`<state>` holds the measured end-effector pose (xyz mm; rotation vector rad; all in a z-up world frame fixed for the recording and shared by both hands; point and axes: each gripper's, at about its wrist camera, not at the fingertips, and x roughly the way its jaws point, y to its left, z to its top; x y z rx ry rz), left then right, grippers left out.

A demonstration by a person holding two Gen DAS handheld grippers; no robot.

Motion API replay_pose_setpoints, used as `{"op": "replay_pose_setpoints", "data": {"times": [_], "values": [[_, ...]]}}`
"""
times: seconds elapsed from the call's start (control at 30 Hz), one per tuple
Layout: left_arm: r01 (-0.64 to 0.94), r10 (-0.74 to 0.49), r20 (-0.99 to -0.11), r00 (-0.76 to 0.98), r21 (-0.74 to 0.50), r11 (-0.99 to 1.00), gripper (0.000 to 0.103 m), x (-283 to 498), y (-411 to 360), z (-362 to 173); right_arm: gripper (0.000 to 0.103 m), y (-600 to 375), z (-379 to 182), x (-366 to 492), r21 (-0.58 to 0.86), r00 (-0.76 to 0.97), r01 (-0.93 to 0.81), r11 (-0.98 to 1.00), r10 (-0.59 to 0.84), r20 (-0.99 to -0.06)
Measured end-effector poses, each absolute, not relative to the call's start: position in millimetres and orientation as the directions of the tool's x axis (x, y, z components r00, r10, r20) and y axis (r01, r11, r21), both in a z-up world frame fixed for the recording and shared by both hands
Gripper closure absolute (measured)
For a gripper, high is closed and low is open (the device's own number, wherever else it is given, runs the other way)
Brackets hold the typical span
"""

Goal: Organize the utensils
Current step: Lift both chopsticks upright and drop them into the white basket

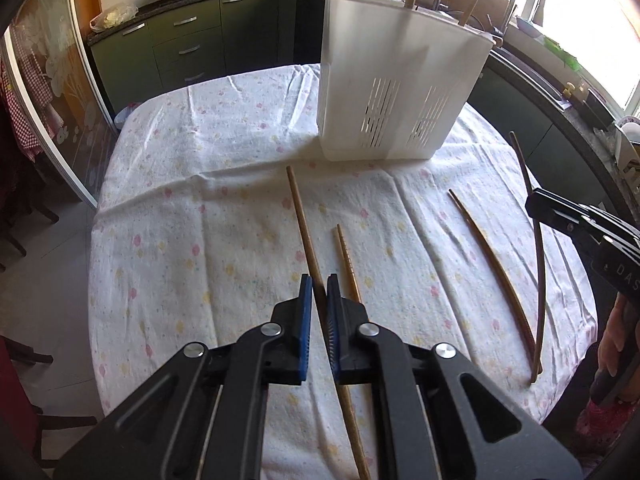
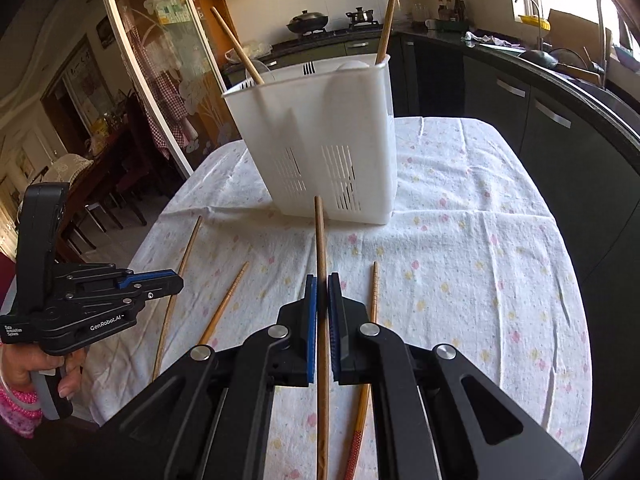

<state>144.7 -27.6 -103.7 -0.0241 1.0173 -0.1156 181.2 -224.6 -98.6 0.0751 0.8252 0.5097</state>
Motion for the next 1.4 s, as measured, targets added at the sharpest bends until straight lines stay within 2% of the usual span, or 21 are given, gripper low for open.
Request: {"op": "replay_pose_setpoints", "data": {"times": [0.37,0.47,0.53,0.67,0.8,1.13,1.4], "values": [[0.166,-0.172,-0.721,0.671,-0.080,0.983,0.099,121.5,-46.8,-15.7,0.097,-255.1,-74.2,152.3,0.347,0.605,-0.385,0.855,0.518,-0.605],[0.166,-0.134,-0.747,0.652,-0.032,0.986,0.099,131.1,-53.9,-6.2,0.097,-259.8,-73.7,151.1,0.356,0.603,-0.379,0.854,0.520,-0.605],[0.140,-0.134,-0.783,0.608,-0.061,0.988,0.099,142.3,-50.7,-15.7,0.097,-259.8,-75.6,151.2,0.362,0.601,-0.379,0.852,0.524,-0.603],[0.070,-0.073,-0.850,0.522,-0.043,0.997,0.099,164.9,-41.9,-62.0,0.097,-261.7,-76.5,150.8,0.373,0.602,-0.379,0.847,0.532,-0.596],[0.047,-0.086,-0.913,0.400,-0.074,0.996,0.099,179.9,-38.5,-110.1,0.097,-263.4,-76.9,151.4,0.376,0.600,-0.380,0.845,0.535,-0.595],[0.019,-0.021,-0.948,0.316,-0.016,1.000,0.098,190.9,-42.8,-145.1,0.097,-261.0,-77.4,151.5,0.382,0.594,-0.386,0.840,0.543,-0.593],[0.024,0.016,-0.950,0.311,0.025,0.999,0.092,190.3,-46.7,-149.5,0.097,-259.3,-77.3,152.0,0.390,0.587,-0.393,0.833,0.554,-0.591]]}}
